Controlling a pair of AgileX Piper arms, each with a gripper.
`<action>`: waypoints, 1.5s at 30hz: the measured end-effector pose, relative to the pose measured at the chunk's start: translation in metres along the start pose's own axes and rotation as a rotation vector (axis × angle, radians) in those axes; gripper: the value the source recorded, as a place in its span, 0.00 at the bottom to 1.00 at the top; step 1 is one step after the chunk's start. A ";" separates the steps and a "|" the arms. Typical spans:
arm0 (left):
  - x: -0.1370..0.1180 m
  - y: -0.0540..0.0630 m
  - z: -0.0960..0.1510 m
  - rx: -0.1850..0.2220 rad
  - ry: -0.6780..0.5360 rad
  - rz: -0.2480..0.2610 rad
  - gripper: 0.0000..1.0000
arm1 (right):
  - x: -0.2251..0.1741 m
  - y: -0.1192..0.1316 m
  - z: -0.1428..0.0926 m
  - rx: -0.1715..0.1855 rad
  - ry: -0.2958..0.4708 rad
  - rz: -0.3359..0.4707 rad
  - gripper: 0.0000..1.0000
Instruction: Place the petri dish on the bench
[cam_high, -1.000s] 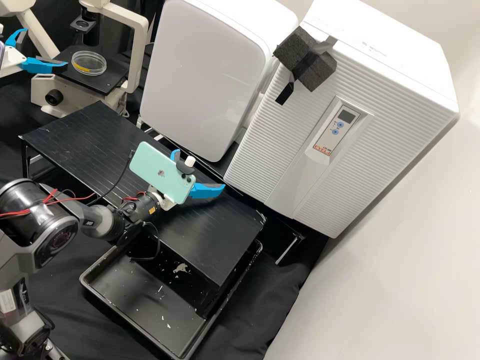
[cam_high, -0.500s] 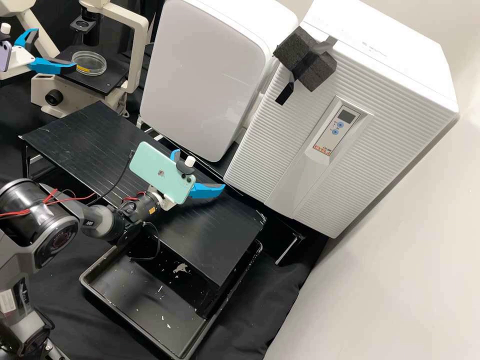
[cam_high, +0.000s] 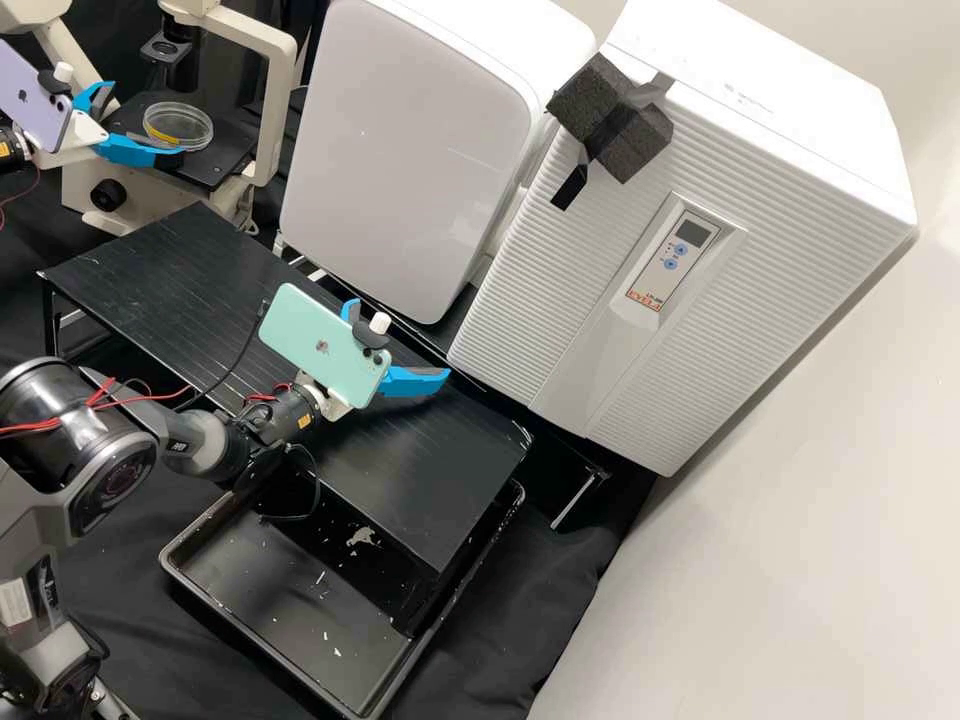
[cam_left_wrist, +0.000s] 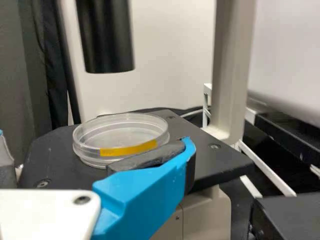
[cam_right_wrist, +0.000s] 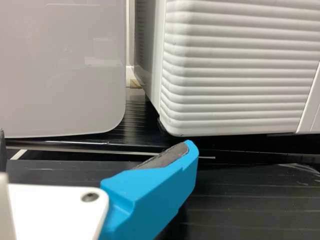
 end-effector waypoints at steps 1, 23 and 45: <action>0.002 0.000 0.000 -0.004 0.004 0.003 1.00 | 0.000 0.000 0.000 0.000 0.000 0.000 1.00; 0.025 -0.007 0.002 -0.065 -0.031 0.006 1.00 | 0.000 0.000 0.000 0.000 0.000 0.000 1.00; 0.025 -0.007 0.002 -0.082 -0.040 0.018 0.00 | 0.000 0.000 0.000 0.000 0.000 0.000 1.00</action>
